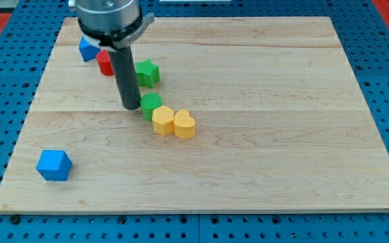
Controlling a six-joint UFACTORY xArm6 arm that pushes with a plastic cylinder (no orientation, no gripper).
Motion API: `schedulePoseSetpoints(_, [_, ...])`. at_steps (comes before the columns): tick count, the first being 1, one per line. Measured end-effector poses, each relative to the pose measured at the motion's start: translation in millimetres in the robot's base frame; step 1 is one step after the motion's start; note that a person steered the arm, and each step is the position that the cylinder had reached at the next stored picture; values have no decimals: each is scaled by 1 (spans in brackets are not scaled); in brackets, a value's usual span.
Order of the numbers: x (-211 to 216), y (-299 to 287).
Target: Move green circle towards green star
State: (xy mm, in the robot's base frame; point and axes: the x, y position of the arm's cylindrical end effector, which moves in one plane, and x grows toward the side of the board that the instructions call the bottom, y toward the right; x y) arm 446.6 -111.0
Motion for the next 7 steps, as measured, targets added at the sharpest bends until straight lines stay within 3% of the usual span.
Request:
schedulePoseSetpoints(2, [45, 0])
schedulePoseSetpoints(3, [44, 36])
schedulePoseSetpoints(5, [-15, 66])
schedulePoseSetpoints(6, [-19, 20])
schedulePoseSetpoints(7, [-22, 20])
